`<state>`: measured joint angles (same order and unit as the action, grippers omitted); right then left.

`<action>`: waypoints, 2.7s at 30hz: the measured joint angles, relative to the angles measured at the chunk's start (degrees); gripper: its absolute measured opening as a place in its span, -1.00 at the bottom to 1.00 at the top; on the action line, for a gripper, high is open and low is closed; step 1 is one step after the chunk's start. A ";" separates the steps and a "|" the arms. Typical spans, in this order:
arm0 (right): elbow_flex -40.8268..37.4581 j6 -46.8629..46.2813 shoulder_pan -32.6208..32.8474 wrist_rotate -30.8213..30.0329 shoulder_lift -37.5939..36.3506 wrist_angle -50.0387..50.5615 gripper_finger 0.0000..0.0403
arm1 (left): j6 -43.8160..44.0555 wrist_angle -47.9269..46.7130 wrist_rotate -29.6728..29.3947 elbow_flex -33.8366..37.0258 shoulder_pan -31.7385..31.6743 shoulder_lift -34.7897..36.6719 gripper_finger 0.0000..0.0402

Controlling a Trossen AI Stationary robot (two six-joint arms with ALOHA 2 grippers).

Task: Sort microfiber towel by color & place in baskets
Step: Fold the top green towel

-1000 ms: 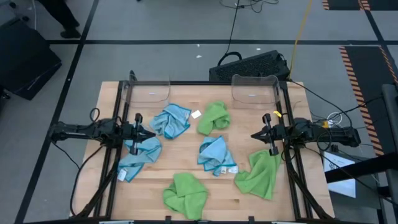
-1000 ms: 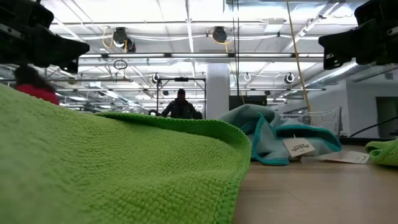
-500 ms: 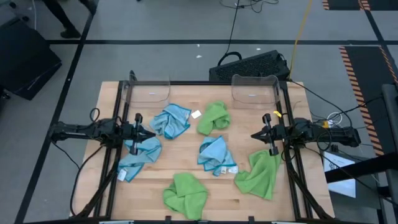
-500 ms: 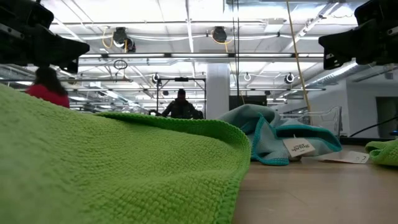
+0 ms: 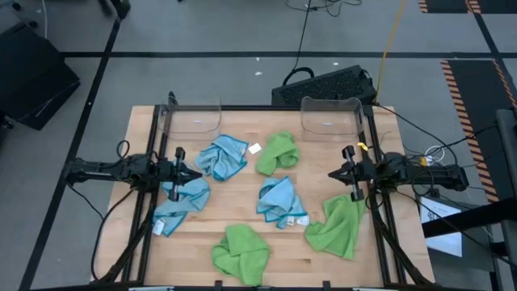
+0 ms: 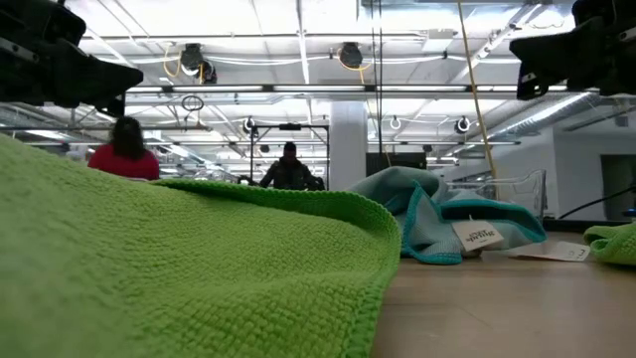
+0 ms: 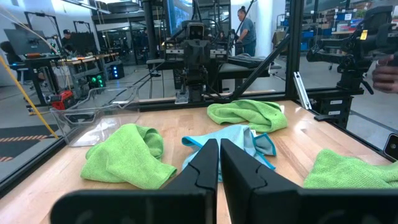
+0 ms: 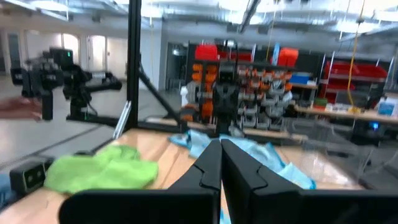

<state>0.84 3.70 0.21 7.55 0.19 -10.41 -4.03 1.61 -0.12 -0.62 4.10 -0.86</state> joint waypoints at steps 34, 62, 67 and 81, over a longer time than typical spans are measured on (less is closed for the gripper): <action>30.88 -10.54 0.00 -3.26 21.94 18.86 -1.00 | 0.00 -0.01 0.00 0.00 0.00 0.00 -0.89; 63.19 -13.60 -0.02 -7.82 48.97 50.70 -1.00 | 6.65 -0.17 -0.50 -0.03 0.00 0.01 -0.89; 63.17 -12.32 -0.02 -7.78 50.84 50.55 -1.00 | 10.02 -7.49 -0.70 -5.26 0.04 -1.80 -0.89; 63.17 -8.81 -0.02 -7.74 53.87 49.15 -1.00 | 7.42 -28.69 -3.45 -36.62 0.09 -25.01 -0.89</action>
<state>64.01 -5.10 0.19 -0.19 54.05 38.73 3.39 -27.09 -3.57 -37.24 4.19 -25.87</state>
